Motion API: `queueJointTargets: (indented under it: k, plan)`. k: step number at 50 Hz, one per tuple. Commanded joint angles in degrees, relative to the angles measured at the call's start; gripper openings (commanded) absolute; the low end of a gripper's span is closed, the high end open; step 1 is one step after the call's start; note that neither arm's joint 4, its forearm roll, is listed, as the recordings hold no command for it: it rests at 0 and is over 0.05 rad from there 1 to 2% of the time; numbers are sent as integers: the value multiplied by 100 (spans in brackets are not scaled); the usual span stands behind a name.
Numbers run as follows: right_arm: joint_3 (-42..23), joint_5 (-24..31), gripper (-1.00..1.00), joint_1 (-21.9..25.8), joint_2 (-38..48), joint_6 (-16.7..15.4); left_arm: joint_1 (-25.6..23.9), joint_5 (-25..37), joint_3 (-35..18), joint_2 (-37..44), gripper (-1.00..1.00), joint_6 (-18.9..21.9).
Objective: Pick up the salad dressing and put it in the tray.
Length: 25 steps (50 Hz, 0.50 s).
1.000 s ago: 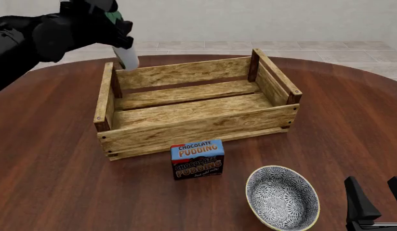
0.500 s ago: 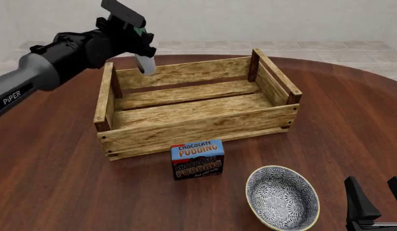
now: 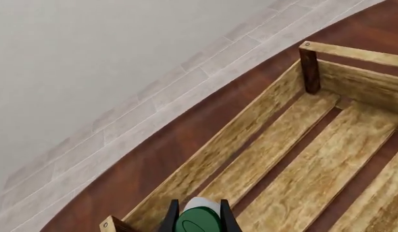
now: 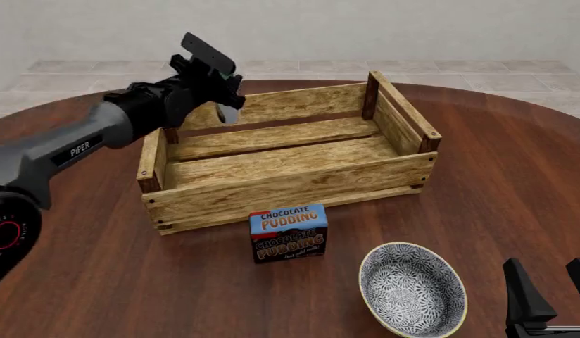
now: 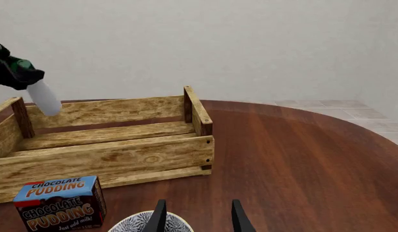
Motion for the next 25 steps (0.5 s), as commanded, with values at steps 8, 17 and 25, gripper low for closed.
queueJointTargets:
  k: [8, 17, 25]
  plan:
    - [0, 0, 100, 1, 1, 0, -29, -520, 48, 408, -100, 241]
    - [0, 0, 100, 0, 0, 0, -97, -633, 124, 566, -100, 354]
    - [0, 0, 100, 1, 1, 0, -124, -733, 174, 756, -100, 545]
